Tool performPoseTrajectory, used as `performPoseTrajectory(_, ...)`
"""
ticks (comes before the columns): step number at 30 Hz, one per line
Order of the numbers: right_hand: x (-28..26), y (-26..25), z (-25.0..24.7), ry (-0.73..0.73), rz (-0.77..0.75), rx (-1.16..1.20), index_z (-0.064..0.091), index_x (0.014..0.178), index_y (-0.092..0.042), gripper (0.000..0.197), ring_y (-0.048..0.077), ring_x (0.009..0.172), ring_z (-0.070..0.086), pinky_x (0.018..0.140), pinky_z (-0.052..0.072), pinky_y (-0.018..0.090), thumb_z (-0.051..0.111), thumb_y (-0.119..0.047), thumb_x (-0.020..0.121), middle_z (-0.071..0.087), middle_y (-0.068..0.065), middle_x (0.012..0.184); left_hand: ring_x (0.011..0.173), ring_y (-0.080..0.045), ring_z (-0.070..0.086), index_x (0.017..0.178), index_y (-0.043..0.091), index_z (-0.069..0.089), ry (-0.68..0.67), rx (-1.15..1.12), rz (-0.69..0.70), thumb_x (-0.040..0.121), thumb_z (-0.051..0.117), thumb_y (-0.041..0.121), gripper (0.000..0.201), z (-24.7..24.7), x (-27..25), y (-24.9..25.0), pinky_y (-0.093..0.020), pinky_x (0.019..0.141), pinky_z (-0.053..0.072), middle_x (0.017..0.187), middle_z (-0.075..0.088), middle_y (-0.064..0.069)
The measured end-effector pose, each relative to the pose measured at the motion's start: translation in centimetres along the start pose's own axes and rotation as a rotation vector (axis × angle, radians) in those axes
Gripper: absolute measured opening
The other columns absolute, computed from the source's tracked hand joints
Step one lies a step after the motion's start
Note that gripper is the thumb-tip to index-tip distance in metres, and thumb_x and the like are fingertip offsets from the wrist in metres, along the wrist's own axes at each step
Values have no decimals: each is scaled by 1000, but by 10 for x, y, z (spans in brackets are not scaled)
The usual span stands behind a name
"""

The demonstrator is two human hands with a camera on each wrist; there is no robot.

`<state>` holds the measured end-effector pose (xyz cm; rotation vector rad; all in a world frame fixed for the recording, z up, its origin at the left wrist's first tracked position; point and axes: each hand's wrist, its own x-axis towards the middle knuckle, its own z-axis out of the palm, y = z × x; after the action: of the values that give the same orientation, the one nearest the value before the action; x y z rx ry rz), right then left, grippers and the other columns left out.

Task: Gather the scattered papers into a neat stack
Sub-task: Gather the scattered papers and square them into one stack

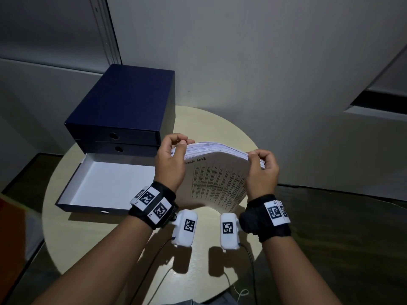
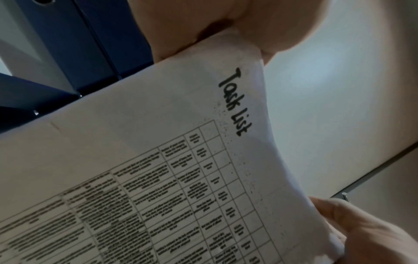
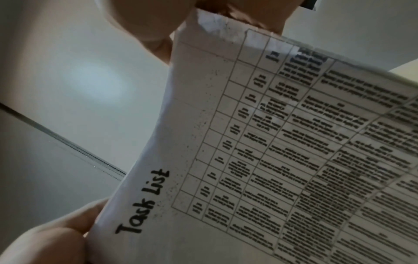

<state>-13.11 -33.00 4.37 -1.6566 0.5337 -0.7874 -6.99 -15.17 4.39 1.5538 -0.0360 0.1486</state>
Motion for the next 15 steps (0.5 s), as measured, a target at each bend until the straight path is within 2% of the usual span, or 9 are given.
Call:
performPoseTrajectory(3, 0, 1, 1, 9, -19, -20, 57, 76, -27, 16, 8, 84, 59, 84, 52, 40, 60, -16, 88, 63, -12, 81, 101, -18, 65, 92, 23, 60, -1, 11, 11, 94, 52, 17, 10, 0, 1, 1, -49, 97, 49, 92, 75, 8)
performPoseTrajectory(5, -1, 2, 2, 9, 11, -7, 57, 79, -30, 11, 13, 89, 60, 86, 53, 47, 60, -22, 86, 62, -12, 85, 102, -17, 64, 96, 21, 60, -24, 8, 31, 92, 55, 25, 7, -1, -1, 1, -51, 99, 47, 96, 74, 7)
performPoseTrajectory(7, -1, 2, 1, 1, 23, 0, 57, 84, -32, 5, 16, 93, 60, 88, 52, 54, 61, -30, 83, 62, -13, 89, 109, -18, 61, 107, 19, 57, -85, -32, 92, 87, 62, 33, 25, -7, -4, 0, -52, 100, 47, 109, 69, 1)
performPoseTrajectory(9, -2, 6, -7, -82, 8, 87, 55, 101, -29, 22, 19, 101, 60, 92, 51, 53, 64, -35, 81, 64, -9, 101, 119, -22, 55, 124, 19, 47, -180, -59, 150, 78, 71, 33, 54, -21, -5, -13, -47, 103, 45, 126, 59, -6)
performPoseTrajectory(11, -8, 17, -20, -230, 11, 196, 42, 123, -22, 50, 19, 109, 60, 91, 54, 41, 67, -26, 79, 62, 3, 118, 123, -20, 53, 133, 25, 37, -274, -32, 91, 70, 76, 29, 74, -36, -6, -30, -41, 105, 44, 134, 53, -4)
performPoseTrajectory(12, -14, 24, -26, -297, 34, 176, 36, 129, -22, 59, 18, 111, 60, 91, 54, 37, 68, -18, 80, 58, 7, 123, 122, -15, 54, 134, 31, 36, -317, 8, 36, 71, 77, 28, 75, -42, -8, -38, -41, 106, 44, 134, 53, 1)
performPoseTrajectory(13, -21, 32, -31, -350, 69, 114, 34, 131, -26, 61, 15, 112, 59, 93, 53, 34, 66, -10, 82, 57, 5, 124, 121, -9, 55, 132, 38, 38, -345, 65, -7, 76, 75, 28, 68, -45, -10, -46, -42, 107, 44, 132, 55, 7)
performPoseTrajectory(15, -34, 45, -31, -391, 119, -28, 38, 125, -34, 52, 10, 112, 59, 92, 51, 29, 58, 0, 90, 59, -8, 116, 116, 6, 56, 125, 45, 44, -346, 178, -40, 93, 62, 26, 41, -43, -15, -55, -42, 106, 45, 125, 61, 16)
